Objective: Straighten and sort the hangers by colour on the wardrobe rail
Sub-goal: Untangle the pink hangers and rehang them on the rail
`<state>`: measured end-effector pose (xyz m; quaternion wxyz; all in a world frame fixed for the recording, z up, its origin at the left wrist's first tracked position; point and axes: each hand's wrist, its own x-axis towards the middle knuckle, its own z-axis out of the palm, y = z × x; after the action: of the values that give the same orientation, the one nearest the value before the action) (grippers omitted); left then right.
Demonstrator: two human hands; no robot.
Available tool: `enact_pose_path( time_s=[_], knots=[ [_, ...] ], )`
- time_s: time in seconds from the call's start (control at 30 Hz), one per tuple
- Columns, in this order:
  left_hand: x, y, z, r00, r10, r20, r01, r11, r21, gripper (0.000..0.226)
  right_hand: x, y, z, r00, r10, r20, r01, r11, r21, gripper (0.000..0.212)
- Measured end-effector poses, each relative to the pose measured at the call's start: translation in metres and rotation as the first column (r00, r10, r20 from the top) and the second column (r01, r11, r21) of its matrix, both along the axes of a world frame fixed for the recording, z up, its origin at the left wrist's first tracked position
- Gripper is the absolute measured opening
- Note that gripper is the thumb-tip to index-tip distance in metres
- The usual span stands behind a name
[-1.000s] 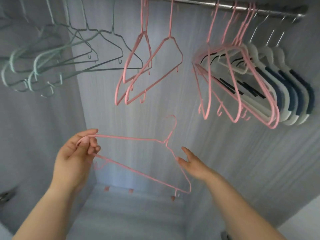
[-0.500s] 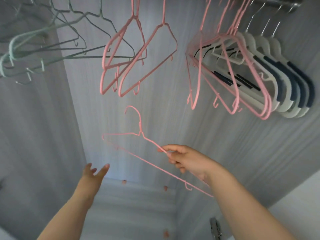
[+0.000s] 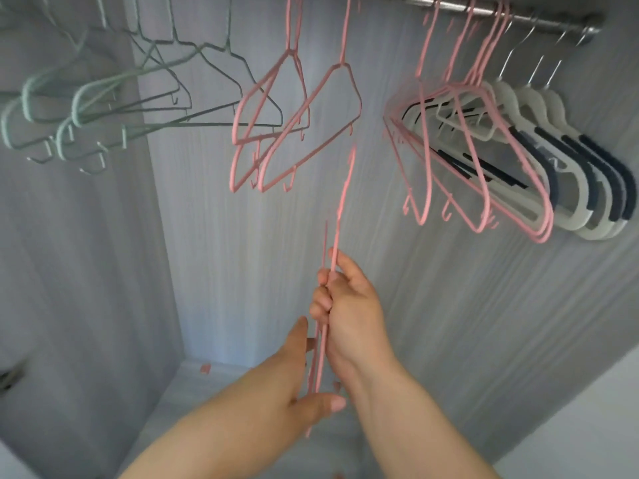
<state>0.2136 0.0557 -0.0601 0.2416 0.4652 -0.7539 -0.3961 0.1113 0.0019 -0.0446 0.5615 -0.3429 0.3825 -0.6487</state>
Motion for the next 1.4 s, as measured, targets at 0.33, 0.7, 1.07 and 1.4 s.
enact_pose_path(
  time_s=[0.33,0.7,1.07,1.4],
  knots=[
    [0.020,-0.038,0.028,0.950,0.113,-0.291,-0.181,0.959,-0.219,0.025,0.020,-0.057,0.077,0.974,-0.226,0.018,0.226,0.964,-0.138,0.025],
    [0.012,-0.078,0.068,0.927,-0.051,-0.371,-0.225,0.716,-0.661,0.016,0.017,-0.062,0.125,0.822,-0.484,-0.299,0.368,0.853,-0.370,0.031],
    [0.005,-0.126,0.088,0.931,0.266,-0.251,-0.359,0.528,-0.770,0.069,-0.001,-0.109,0.132,0.778,-0.475,-0.412,0.399,0.879,-0.260,0.036],
    [-0.010,-0.128,0.082,0.959,0.103,-0.263,-0.247,0.760,-0.601,0.052,0.003,-0.049,0.130,0.142,-0.600,-0.787,0.221,0.794,-0.566,0.064]
  ],
)
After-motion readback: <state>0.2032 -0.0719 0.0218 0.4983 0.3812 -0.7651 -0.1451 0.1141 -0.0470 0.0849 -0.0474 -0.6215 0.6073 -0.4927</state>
